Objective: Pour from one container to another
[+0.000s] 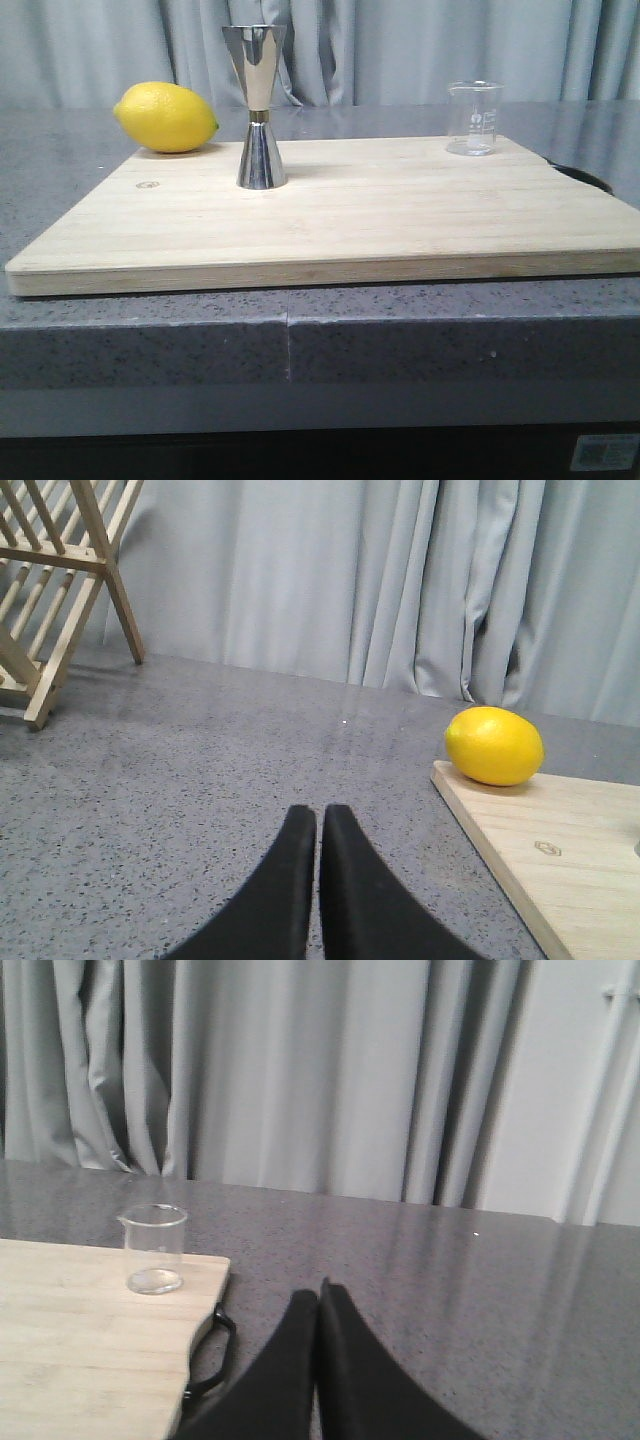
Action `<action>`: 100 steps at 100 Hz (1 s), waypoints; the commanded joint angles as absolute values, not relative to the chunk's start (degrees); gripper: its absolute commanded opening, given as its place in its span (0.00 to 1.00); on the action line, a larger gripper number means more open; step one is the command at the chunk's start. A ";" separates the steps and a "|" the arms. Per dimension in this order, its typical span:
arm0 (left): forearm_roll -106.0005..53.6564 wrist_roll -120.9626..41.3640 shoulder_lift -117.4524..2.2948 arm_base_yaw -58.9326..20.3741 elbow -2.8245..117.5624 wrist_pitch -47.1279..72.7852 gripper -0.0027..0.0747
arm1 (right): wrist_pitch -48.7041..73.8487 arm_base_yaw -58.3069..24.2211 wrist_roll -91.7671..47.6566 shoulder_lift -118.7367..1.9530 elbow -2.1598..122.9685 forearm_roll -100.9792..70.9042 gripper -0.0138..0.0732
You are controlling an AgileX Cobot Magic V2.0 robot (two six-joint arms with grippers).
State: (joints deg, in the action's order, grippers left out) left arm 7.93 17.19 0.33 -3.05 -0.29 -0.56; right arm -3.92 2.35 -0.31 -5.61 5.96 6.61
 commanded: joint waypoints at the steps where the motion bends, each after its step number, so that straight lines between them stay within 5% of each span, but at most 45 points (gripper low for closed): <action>1: 7.43 17.06 1.53 -3.48 -1.90 -4.62 0.01 | -8.16 4.38 -1.07 -3.31 5.59 5.59 0.11; 100: 7.43 17.06 1.53 -3.48 -1.90 -4.62 0.01 | -5.51 5.39 -0.86 1.63 -1.20 0.00 0.11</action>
